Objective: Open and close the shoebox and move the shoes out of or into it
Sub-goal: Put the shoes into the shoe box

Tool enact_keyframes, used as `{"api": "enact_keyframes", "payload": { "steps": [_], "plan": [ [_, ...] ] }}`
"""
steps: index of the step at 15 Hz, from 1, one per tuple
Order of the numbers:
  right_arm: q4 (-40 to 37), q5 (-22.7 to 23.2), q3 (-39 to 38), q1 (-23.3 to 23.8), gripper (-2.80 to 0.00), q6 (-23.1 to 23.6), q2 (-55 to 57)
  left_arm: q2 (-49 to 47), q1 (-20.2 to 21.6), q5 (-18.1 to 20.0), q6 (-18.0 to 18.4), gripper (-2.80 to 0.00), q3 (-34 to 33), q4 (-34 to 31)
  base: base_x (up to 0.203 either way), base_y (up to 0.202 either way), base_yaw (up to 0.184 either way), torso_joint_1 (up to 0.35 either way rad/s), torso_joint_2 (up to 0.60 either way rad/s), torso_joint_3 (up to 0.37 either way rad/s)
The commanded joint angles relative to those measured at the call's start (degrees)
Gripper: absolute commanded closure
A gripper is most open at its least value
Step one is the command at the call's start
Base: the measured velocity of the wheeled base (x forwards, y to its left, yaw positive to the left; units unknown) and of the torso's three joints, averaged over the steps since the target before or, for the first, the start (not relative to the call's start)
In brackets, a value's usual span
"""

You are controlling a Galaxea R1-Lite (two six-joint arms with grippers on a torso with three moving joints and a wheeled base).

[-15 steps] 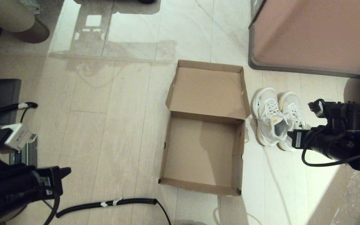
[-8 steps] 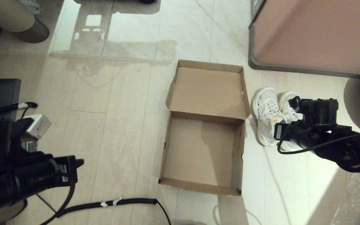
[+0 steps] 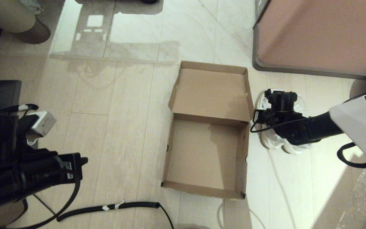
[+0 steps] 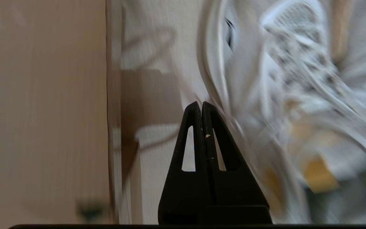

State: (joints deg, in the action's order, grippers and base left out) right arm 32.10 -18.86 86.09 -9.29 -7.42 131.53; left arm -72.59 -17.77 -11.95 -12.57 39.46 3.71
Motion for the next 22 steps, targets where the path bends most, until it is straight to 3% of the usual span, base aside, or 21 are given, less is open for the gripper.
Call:
{"api": "enact_keyframes", "payload": {
  "steps": [1,3,5,12,18,22],
  "plan": [
    [-2.64,-0.59,12.69,-0.02,0.0,-0.05,10.73,0.25,0.02,-0.09,-0.09,0.0,0.09,0.07,0.0,0.0,0.0,0.0,0.0,0.0],
    [-7.28,-1.06,22.51,0.14,0.0,-0.06,15.49,0.08,0.02,-0.09,-0.09,0.0,0.25,0.07,0.0,0.0,0.0,0.0,0.0,0.0],
    [-12.13,-0.98,26.84,0.32,0.0,0.08,18.78,0.09,0.08,-0.09,-0.09,0.0,0.35,-0.02,0.0,0.0,0.0,0.0,0.0,0.0],
    [-12.67,-1.38,26.58,-3.25,0.0,-0.49,17.06,-0.71,0.11,0.35,-0.34,0.0,-0.09,0.07,0.0,0.0,0.0,0.0,0.0,0.0],
    [-14.0,-1.94,23.68,-2.36,0.0,-0.46,12.37,-0.76,0.11,0.44,-0.62,0.0,-0.09,0.16,0.0,0.0,0.0,0.0,0.0,0.0],
    [-13.79,-2.05,16.72,-0.62,0.0,-0.55,8.57,0.19,0.11,0.35,-0.62,0.0,-0.36,0.07,0.0,0.0,0.0,0.0,0.0,0.0]
  ]
}}
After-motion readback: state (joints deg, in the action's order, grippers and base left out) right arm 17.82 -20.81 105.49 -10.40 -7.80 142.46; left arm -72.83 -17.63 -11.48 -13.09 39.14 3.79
